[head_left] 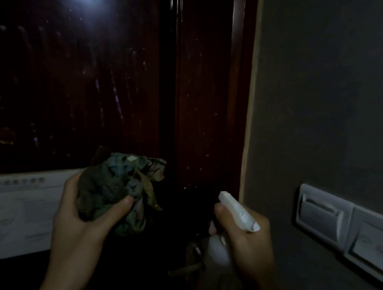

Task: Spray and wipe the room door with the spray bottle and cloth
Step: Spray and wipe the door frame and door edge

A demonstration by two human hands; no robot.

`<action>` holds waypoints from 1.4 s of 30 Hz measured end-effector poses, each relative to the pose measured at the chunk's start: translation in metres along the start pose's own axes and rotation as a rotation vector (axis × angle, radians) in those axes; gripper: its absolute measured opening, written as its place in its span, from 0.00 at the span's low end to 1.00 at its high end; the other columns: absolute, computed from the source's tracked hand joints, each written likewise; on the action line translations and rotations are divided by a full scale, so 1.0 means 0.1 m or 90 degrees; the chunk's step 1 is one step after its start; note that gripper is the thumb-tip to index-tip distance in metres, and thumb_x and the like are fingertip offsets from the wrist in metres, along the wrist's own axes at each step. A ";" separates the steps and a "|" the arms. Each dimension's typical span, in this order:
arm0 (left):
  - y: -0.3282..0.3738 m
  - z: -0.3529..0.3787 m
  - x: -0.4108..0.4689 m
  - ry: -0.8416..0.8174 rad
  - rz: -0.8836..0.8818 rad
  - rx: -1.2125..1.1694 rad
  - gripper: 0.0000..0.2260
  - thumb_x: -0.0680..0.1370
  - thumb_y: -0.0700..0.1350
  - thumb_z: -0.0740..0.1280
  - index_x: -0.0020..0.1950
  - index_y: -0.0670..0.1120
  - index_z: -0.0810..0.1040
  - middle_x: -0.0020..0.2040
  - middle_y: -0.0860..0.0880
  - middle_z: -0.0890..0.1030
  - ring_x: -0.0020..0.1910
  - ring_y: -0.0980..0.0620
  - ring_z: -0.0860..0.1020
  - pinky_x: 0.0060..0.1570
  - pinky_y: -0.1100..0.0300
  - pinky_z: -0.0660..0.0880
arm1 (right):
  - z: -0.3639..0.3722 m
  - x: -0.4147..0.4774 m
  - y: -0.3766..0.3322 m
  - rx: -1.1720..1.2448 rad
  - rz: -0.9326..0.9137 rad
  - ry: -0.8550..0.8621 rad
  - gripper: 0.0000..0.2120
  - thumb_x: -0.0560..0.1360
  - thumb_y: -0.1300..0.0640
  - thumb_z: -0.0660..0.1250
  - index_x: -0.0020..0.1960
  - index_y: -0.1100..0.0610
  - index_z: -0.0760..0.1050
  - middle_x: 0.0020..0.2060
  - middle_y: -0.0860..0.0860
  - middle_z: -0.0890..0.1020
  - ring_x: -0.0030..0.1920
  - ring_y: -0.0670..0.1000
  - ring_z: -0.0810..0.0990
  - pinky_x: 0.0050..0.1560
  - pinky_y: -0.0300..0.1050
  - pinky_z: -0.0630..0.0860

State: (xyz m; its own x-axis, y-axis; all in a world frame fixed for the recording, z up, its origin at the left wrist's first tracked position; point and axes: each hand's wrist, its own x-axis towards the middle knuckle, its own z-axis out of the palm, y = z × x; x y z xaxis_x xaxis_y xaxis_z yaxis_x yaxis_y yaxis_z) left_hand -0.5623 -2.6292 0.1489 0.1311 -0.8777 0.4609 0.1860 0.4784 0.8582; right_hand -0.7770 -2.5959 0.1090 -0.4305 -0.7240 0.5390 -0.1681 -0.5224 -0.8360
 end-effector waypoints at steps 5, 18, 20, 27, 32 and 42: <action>-0.02 0.22 0.00 0.028 0.034 0.022 0.26 0.65 0.42 0.75 0.60 0.58 0.74 0.56 0.54 0.81 0.54 0.57 0.78 0.54 0.58 0.73 | -0.08 0.09 0.10 0.041 0.003 0.036 0.11 0.74 0.62 0.71 0.38 0.70 0.77 0.23 0.59 0.76 0.24 0.52 0.75 0.25 0.42 0.70; -0.16 0.30 -0.03 0.035 0.074 0.011 0.29 0.62 0.48 0.75 0.63 0.55 0.74 0.55 0.54 0.82 0.51 0.60 0.82 0.44 0.66 0.77 | -0.18 0.13 0.28 0.006 0.019 -0.001 0.10 0.74 0.63 0.71 0.38 0.68 0.79 0.26 0.64 0.78 0.27 0.54 0.78 0.29 0.43 0.73; -0.20 0.30 -0.02 0.028 0.075 0.009 0.27 0.65 0.46 0.75 0.63 0.55 0.74 0.55 0.53 0.82 0.50 0.60 0.82 0.41 0.68 0.78 | -0.18 0.12 0.27 0.012 0.017 -0.011 0.13 0.74 0.61 0.71 0.33 0.66 0.77 0.23 0.59 0.78 0.25 0.54 0.77 0.28 0.44 0.72; -0.27 0.33 0.01 0.027 0.058 -0.003 0.31 0.61 0.51 0.74 0.63 0.57 0.74 0.56 0.53 0.82 0.53 0.54 0.81 0.52 0.53 0.78 | -0.16 0.14 0.32 -0.013 -0.018 0.049 0.16 0.74 0.64 0.71 0.30 0.67 0.73 0.22 0.56 0.76 0.23 0.48 0.75 0.25 0.37 0.70; -0.30 0.35 0.04 0.009 0.050 -0.014 0.30 0.61 0.51 0.75 0.62 0.58 0.74 0.54 0.54 0.82 0.51 0.56 0.82 0.49 0.56 0.78 | -0.16 0.18 0.32 -0.031 0.013 0.006 0.15 0.76 0.56 0.70 0.33 0.61 0.76 0.23 0.55 0.78 0.23 0.50 0.76 0.24 0.43 0.72; -0.34 0.39 0.06 -0.005 0.060 -0.012 0.28 0.64 0.49 0.75 0.62 0.58 0.74 0.54 0.53 0.82 0.49 0.58 0.82 0.47 0.58 0.78 | -0.19 0.21 0.32 0.003 0.016 0.007 0.16 0.75 0.58 0.71 0.30 0.63 0.76 0.20 0.55 0.76 0.21 0.50 0.75 0.23 0.37 0.68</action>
State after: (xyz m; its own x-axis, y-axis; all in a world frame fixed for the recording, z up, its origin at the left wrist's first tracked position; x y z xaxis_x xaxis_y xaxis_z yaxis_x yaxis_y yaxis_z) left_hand -0.6058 -2.6512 0.1316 0.1417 -0.8291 0.5408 0.1912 0.5590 0.8068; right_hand -0.8088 -2.6194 0.0916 -0.4443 -0.7319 0.5167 -0.1527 -0.5064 -0.8487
